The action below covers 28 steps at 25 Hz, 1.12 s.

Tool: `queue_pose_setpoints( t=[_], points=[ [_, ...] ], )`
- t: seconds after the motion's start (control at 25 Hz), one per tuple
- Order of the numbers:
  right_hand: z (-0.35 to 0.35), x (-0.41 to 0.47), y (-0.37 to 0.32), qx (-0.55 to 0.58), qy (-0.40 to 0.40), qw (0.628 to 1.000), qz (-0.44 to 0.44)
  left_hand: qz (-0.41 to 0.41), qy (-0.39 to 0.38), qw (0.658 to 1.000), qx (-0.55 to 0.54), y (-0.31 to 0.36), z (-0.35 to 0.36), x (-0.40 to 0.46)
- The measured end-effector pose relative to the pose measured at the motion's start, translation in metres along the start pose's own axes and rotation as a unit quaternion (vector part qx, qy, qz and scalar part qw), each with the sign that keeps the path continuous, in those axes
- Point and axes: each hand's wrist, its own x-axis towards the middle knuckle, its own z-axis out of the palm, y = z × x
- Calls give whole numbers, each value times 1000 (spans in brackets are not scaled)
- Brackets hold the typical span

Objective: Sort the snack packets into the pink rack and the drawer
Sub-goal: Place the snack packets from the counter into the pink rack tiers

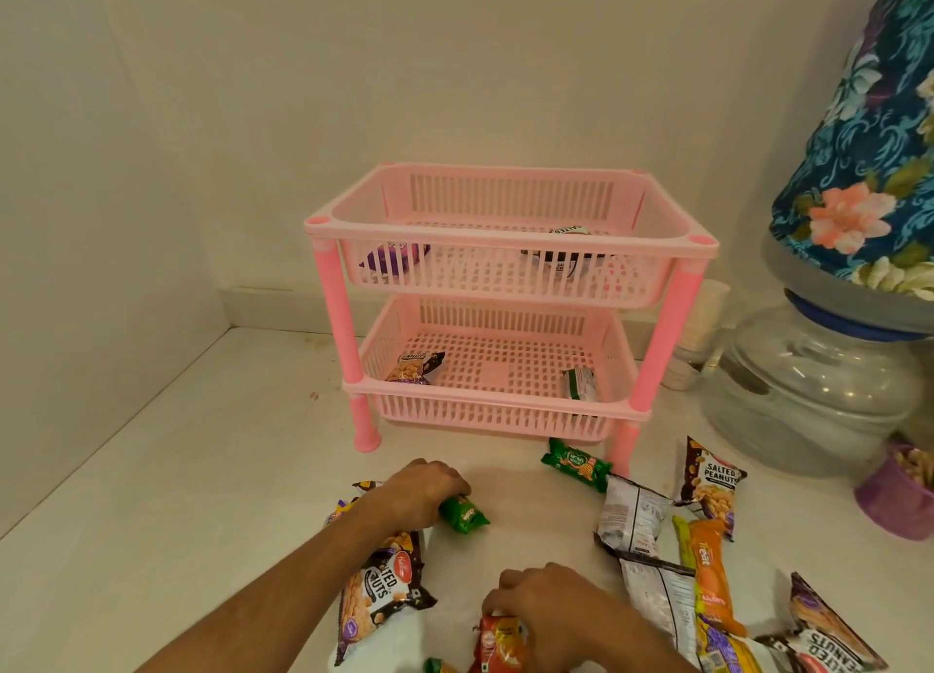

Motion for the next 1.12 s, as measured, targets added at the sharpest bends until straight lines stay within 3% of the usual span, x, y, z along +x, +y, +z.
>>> queue_pose_setpoints(
  t=[0.28, 0.48, 0.64, 0.84, 0.96, 1.12],
  points=[
    [8, -4, 10, 51, 39, 997, 31, 20, 72, 996, -47, -3, -15, -3],
    [-25, -16, 26, 90, 149, 981, 89, 7, 181, 974, -133, -5, -56, -3],
    [-58, -18, 48, 97, 275, 946, 139, -54, 300, 929, -211, -8, -89, 7],
    [-108, -15, 69, 73, 395, 897, 187, -184, 362, 860, -309, -21, -114, 35],
    [-130, -6, 76, 60, 436, 875, 200, -245, 359, 840, -326, -31, -123, 53],
    [-154, 6, 79, 52, 446, 864, 228, -312, 266, 864, -294, -47, -125, 74]
  ],
)
